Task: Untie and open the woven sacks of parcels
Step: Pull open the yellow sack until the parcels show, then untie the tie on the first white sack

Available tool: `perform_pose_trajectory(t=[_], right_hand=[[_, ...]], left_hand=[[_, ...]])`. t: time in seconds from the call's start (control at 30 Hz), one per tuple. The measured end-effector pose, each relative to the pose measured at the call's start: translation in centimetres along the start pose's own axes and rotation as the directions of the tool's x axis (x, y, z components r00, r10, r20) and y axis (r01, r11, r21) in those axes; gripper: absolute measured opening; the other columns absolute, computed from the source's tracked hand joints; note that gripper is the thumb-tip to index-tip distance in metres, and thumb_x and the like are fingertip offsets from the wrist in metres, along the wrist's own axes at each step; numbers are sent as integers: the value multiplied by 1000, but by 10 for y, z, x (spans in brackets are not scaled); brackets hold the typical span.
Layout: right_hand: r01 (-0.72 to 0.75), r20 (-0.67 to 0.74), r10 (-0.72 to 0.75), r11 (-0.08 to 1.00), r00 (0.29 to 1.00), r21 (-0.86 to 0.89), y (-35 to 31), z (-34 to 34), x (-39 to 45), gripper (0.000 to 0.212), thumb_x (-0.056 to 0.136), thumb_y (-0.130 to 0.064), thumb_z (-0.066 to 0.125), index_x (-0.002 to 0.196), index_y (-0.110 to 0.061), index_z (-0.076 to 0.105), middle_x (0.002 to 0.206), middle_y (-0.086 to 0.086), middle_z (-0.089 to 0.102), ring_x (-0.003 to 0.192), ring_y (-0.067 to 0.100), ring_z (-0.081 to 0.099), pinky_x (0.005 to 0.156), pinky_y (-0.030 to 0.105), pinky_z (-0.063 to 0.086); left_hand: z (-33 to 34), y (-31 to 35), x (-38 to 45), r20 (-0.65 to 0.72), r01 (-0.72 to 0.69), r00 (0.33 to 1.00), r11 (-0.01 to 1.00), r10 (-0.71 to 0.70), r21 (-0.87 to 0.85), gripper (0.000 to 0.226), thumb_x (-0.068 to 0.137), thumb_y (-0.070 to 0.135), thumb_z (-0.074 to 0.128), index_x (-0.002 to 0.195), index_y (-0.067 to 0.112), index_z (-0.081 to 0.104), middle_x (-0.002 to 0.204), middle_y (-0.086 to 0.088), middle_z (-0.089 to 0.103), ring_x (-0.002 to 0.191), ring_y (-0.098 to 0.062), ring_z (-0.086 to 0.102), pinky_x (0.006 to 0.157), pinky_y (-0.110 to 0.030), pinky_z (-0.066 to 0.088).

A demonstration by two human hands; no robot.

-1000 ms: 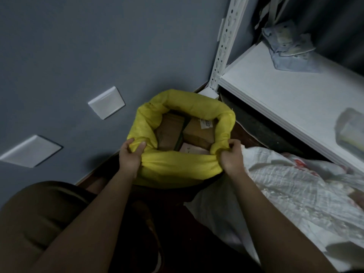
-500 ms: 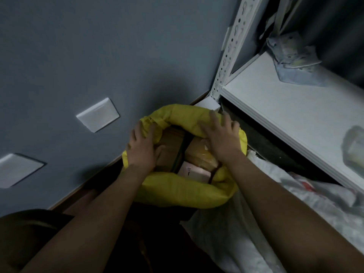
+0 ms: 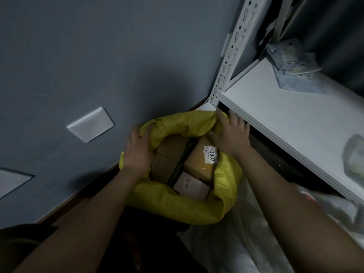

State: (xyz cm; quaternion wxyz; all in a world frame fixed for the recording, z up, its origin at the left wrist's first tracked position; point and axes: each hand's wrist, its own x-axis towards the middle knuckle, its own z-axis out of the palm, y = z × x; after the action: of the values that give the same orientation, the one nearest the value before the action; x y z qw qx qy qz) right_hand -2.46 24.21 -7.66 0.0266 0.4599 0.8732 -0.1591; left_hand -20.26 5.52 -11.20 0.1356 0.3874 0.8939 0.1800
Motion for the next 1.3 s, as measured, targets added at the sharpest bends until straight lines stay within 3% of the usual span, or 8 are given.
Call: perform_pose_trajectory(t=[0.2,0.33,0.43,0.53,0.7,0.8,1.0,1.3], right_hand=[[-41,-42,38,996,998,-79,-15,14,-103,85,85,-59,53,149,-41,-1,157,4,-19,143,40,-14,114,60,1],[11,142,17,981,990,-194,-15,33,-129,94,84,-51,61,149,-41,-7,154,4,-31,140,46,-20,115,61,2],[31,181,16,967,983,-253,-3,34,-137,82,89,-47,57,151,-36,4,155,6,-28,140,47,-17,116,56,5],[75,114,-53,976,992,-202,-3,23,-151,75,89,-53,52,151,-32,15,159,5,-16,144,42,-10,116,50,8],[145,-106,-156,984,982,-108,-18,-11,-188,50,84,-27,64,131,-13,55,150,18,32,138,41,27,111,49,27],[87,-305,-104,994,947,-68,-10,-35,-229,32,73,-19,65,103,-8,69,122,22,58,113,43,53,91,50,49],[-107,-465,19,981,885,-165,44,-60,-322,35,70,-27,63,100,-11,69,123,21,58,120,44,48,99,60,40],[-174,-321,61,925,945,-338,152,-75,-352,78,61,-58,78,126,-17,60,134,20,53,125,44,47,103,66,25]], left_hand=[[7,-2,-46,-24,242,970,968,-241,67,80,87,34,58,149,34,7,155,-13,3,143,-37,4,106,-68,10],[1,-13,-68,116,324,941,945,-318,-41,95,85,19,62,146,45,-6,155,-9,-10,137,-45,20,97,-57,37],[-10,-25,-64,164,258,958,956,-234,-144,90,88,7,57,149,36,-2,155,-19,-10,129,-50,35,92,-46,41],[-23,-11,-63,116,209,973,975,-200,-79,79,92,19,54,151,24,2,156,-24,-4,141,-45,11,108,-51,26],[-33,49,-92,-2,-92,996,995,92,-29,62,94,21,50,149,16,22,154,-24,10,142,-41,9,111,-54,22],[-39,89,-115,31,-216,976,975,218,-54,61,92,22,50,147,15,25,153,-19,18,141,-35,17,112,-46,20],[-37,156,-174,72,-531,837,836,543,-139,59,90,26,44,145,11,32,142,-17,41,131,-33,35,109,-40,25],[18,250,-243,469,-671,648,741,600,-20,95,83,61,54,149,35,-9,158,-5,-13,146,-27,-7,117,-46,3]])
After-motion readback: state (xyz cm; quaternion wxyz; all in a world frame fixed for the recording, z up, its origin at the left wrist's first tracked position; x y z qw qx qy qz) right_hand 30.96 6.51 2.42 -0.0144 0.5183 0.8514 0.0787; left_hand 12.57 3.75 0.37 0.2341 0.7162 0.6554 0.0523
